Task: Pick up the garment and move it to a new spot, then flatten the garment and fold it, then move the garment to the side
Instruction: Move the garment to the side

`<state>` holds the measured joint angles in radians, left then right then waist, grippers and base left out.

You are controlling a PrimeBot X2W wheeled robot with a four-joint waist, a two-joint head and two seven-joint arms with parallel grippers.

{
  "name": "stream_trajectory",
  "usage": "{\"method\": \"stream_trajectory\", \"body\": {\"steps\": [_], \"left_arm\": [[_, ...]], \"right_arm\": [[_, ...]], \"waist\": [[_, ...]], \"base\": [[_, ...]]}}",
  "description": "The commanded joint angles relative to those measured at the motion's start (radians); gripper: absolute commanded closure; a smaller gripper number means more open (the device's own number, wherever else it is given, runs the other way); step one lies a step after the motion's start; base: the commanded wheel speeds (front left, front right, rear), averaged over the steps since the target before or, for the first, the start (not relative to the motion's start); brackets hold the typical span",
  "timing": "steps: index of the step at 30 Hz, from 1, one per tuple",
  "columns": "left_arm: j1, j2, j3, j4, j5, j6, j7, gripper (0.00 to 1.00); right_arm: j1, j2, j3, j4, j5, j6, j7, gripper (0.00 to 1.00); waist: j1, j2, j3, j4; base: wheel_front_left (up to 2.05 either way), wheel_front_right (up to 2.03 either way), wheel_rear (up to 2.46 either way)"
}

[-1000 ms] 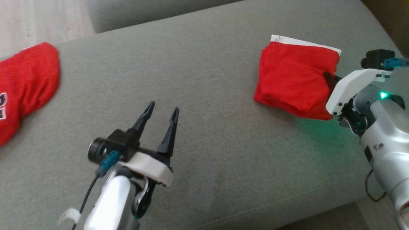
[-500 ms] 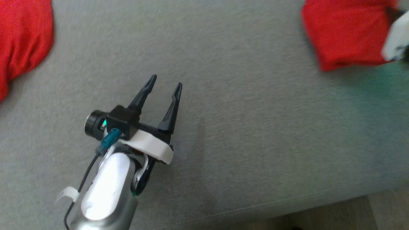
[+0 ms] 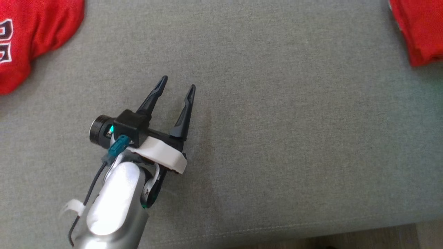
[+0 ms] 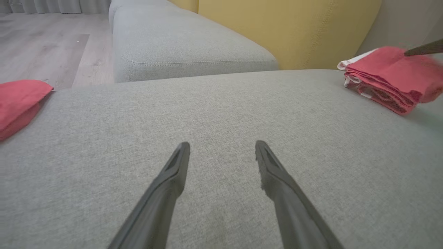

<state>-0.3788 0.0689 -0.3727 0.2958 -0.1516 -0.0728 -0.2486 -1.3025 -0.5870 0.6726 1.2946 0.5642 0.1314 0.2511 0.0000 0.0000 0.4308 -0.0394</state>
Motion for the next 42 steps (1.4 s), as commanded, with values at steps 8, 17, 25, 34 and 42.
{"method": "stream_trajectory", "body": {"steps": [8,17,25,34,42], "left_arm": [[0.000,0.017,0.056,-0.016,-0.031,0.019,-0.012,0.00],[0.098,0.051,0.167,-0.049,-0.069,0.058,-0.013,0.00],[0.193,0.076,0.218,-0.065,-0.090,0.090,-0.013,0.00],[0.266,0.076,0.256,-0.089,-0.104,0.116,-0.013,0.00],[0.303,0.063,0.286,-0.105,-0.075,0.123,-0.013,0.00]], "right_arm": [[0.024,0.022,-0.063,-0.004,-0.100,-0.001,-0.170,0.00],[0.104,0.192,-0.136,-0.012,-0.110,-0.001,-0.440,0.00],[0.325,0.259,-0.188,-0.202,-0.079,-0.001,-0.512,0.00],[0.784,0.273,-0.388,-0.694,-0.144,-0.001,-0.513,0.00],[1.046,0.339,-0.477,-0.895,-0.241,-0.001,-0.513,0.00]], "waist": [[0.0000,0.0000,-0.111,-0.025],[0.0000,0.0000,-0.308,-0.047],[0.0000,0.0000,-0.437,-0.029],[0.0000,0.0000,-0.471,-0.009],[0.0000,0.0000,-0.480,0.006]], "base": [[0.00,0.00,0.00],[0.00,0.00,0.00],[0.00,0.00,0.00],[0.00,0.00,0.00],[0.00,0.00,0.00]]}}
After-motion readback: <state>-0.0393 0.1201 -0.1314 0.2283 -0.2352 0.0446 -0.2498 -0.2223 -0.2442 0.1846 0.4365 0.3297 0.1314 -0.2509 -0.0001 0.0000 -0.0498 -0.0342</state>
